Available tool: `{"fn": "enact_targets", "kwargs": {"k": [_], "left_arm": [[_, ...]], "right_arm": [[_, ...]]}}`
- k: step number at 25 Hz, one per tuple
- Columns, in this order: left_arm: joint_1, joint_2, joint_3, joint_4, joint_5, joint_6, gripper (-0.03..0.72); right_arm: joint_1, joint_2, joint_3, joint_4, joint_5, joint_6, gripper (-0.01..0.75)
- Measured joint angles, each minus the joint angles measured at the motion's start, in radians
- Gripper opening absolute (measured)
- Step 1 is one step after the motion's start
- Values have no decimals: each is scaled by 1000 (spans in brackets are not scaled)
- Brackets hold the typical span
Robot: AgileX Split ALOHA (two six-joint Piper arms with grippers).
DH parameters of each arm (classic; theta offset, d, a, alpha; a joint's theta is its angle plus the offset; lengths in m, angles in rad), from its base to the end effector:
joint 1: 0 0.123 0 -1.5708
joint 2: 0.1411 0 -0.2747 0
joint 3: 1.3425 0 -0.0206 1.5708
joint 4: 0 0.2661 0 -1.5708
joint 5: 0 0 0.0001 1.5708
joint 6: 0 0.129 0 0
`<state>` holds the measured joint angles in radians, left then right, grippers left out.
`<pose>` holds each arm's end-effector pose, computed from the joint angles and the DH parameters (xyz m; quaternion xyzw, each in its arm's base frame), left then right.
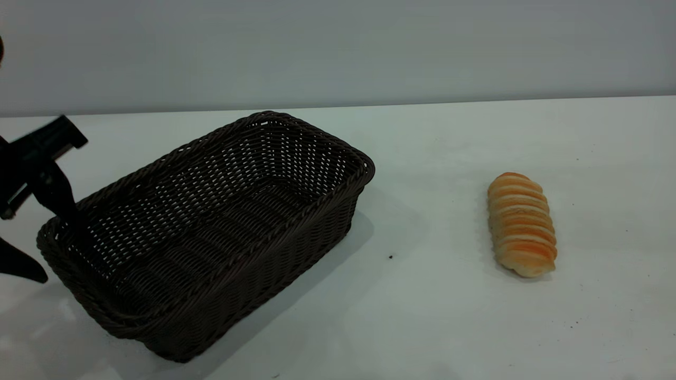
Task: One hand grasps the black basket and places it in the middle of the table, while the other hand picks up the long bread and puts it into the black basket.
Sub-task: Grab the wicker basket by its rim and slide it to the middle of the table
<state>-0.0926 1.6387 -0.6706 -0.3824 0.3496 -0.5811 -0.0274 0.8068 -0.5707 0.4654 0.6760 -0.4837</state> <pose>0.2849 -0.0431 0.0800 -0.3940 0.8990 -0.1440 0.1257 0.1956 0.0309 0.2407 -0.0930 0.9087 0.1038 0.3936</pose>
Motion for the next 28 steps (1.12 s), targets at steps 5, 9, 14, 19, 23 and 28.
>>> {"fn": "enact_targets", "kwargs": {"k": [5, 9, 14, 19, 23, 28], "left_arm": [[0, 52, 0, -3, -35, 0, 513], [0, 115, -6, -4, -108, 0, 513], [0, 239, -7, -13, -232, -6, 491], [-1, 347, -44, -15, -304, -8, 236], [-2, 359, -56, -20, -312, -4, 150], [-2, 307, -93, -15, -288, 86, 150]], "right_arm": [[0, 0, 0, -1, -3, 0, 504], [0, 0, 0, -1, -3, 0, 504], [0, 0, 0, -1, -13, 0, 504], [0, 0, 0, -1, -25, 0, 504], [0, 0, 0, -1, -22, 0, 504], [0, 0, 0, -1, 1, 0, 504]]}}
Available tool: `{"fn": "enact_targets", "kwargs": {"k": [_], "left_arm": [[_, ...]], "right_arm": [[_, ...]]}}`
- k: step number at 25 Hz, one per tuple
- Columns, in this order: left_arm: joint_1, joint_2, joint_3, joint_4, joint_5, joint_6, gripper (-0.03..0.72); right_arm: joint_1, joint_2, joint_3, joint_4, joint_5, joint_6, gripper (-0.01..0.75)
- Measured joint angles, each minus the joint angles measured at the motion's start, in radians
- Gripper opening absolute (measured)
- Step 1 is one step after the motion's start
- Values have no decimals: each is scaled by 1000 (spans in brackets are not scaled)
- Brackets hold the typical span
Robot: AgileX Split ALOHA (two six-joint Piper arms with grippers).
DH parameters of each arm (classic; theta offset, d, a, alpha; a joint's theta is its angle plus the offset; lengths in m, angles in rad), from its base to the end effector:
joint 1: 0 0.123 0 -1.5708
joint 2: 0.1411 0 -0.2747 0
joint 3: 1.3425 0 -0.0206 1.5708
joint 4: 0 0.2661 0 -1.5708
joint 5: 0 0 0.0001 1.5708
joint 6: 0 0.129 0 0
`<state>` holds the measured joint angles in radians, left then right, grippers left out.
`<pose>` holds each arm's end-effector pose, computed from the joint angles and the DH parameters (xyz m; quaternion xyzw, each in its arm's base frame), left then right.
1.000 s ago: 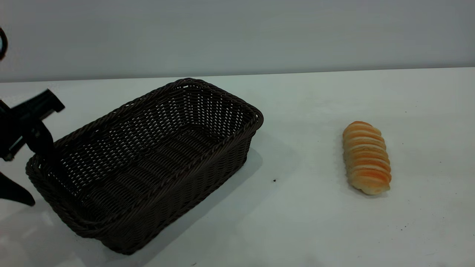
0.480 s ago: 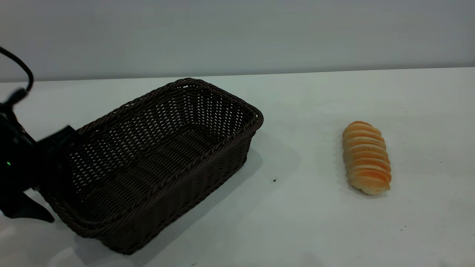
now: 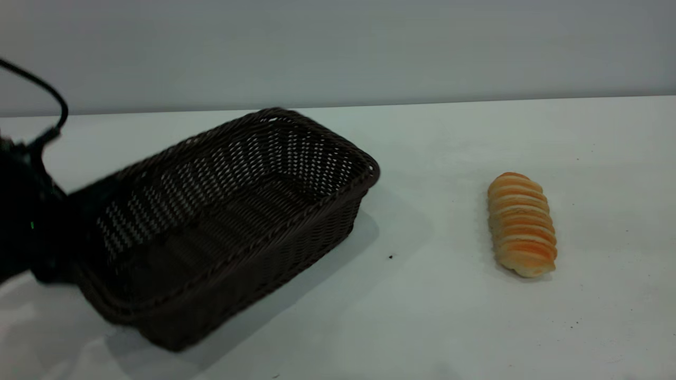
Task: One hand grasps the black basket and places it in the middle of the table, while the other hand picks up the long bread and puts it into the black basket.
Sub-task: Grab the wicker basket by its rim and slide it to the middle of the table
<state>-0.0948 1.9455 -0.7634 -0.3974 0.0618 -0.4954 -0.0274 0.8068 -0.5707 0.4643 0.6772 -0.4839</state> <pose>0.3263 -0.0342 0.0170 -0.3774 0.9023 -0.1088 0.1776 0.1955 0.0309 0.2406 -0.0935 0.9089 0.1035 0.3930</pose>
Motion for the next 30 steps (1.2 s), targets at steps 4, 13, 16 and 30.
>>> {"fn": "enact_targets", "kwargs": {"k": [4, 13, 16, 30], "left_arm": [[0, -35, -146, 41, 91, 229, 150], [-25, 150, -534, 52, 385, 578, 150], [-30, 226, -598, 73, 404, 595, 150], [-37, 297, -625, 57, 413, 592, 213]], "right_arm": [[0, 0, 0, -1, 3, 0, 504], [0, 0, 0, -4, 12, 0, 504], [0, 0, 0, -5, 19, 0, 504], [0, 0, 0, -27, 36, 0, 504]]}}
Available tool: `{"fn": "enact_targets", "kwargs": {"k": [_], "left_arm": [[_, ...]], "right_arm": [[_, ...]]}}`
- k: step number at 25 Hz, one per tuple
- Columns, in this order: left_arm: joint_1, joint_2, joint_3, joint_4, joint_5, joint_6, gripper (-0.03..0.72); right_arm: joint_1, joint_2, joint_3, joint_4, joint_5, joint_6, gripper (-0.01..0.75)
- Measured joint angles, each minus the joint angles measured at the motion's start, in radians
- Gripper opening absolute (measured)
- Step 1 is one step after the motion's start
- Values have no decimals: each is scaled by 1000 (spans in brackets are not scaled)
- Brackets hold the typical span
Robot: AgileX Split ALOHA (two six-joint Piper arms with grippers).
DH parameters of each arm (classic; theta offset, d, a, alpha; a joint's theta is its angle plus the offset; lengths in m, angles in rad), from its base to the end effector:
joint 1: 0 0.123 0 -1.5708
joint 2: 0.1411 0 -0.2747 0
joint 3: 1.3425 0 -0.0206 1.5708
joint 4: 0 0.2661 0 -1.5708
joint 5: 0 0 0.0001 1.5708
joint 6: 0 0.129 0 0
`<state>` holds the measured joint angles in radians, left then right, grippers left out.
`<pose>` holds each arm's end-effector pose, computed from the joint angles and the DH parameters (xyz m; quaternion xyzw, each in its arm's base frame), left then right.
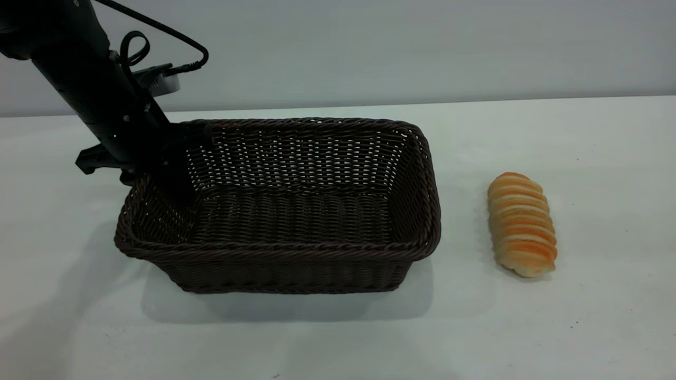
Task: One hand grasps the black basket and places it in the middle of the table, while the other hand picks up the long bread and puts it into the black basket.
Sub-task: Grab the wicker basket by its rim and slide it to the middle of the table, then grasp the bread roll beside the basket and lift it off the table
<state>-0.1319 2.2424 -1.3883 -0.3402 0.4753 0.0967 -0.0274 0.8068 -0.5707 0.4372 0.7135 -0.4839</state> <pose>0.4428 -0.0786 0.0224 -0.0240 0.9814 -0.1039 0.1594 0.1919 0.0305 0.2368 -0.1053 0.9155 0.0982 0.3756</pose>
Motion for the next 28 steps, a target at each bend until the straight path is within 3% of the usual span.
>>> {"fn": "enact_targets", "kwargs": {"k": [5, 9, 17, 28], "left_arm": [[0, 0, 0, 7, 2, 1, 444], [0, -43, 0, 22, 12, 1, 532], [1, -259, 0, 128, 89, -31, 545], [1, -534, 0, 132, 190, -44, 500]], "right_arm": [[0, 0, 0, 0, 5, 0, 504], [0, 0, 0, 0, 6, 0, 504], [0, 20, 0, 30, 7, -6, 504], [1, 503, -61, 569, -183, -454, 504]]}}
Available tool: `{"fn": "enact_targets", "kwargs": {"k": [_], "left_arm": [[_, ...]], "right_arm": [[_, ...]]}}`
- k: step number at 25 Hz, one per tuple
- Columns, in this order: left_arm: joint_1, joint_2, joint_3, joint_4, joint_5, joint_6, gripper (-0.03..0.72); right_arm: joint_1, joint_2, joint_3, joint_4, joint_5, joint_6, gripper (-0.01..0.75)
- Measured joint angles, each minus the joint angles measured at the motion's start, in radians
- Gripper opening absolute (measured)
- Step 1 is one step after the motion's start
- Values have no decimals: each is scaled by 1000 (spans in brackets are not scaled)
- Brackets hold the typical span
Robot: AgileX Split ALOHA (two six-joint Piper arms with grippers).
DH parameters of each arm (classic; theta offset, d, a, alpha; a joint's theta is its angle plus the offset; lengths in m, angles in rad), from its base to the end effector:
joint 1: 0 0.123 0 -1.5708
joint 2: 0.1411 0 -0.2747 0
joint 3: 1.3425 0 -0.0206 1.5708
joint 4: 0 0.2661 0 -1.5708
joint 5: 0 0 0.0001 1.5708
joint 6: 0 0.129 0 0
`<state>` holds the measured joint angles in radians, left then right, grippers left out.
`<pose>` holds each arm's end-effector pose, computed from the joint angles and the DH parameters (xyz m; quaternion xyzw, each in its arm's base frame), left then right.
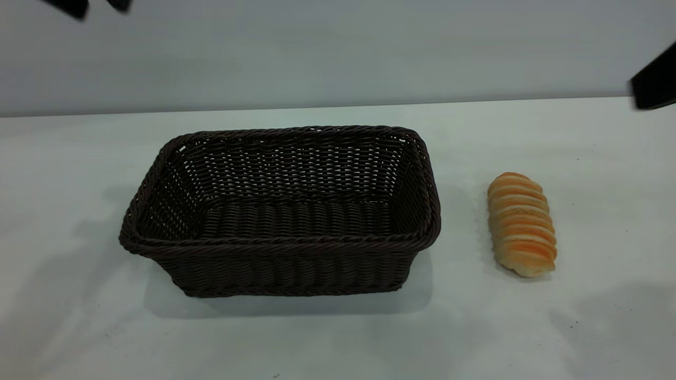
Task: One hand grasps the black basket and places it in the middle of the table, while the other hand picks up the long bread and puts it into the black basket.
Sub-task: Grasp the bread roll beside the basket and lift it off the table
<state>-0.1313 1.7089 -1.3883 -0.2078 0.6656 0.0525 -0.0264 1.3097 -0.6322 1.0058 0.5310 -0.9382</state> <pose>0.4142 -0.0713 0.2462 0.0305 0.9402 -0.1002 0.3241 0.2739 0.0480 0.1737 -0.0611 0.9213 0.2023 0.3263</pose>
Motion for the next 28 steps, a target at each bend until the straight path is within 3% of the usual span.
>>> {"fn": "enact_targets", "kwargs": {"k": [10, 20, 24, 28], "left_arm": [[0, -158, 0, 23, 78, 0, 459], [0, -162, 3, 29, 124, 0, 459], [0, -162, 3, 29, 132, 0, 459], [0, -162, 3, 30, 140, 0, 459]], "right_arm": [[120, 501, -203, 17, -157, -36, 504], [148, 789, -434, -303, -164, 265, 504], [148, 855, -484, -339, -166, 315, 501], [148, 902, -501, -338, -167, 323, 412]]}}
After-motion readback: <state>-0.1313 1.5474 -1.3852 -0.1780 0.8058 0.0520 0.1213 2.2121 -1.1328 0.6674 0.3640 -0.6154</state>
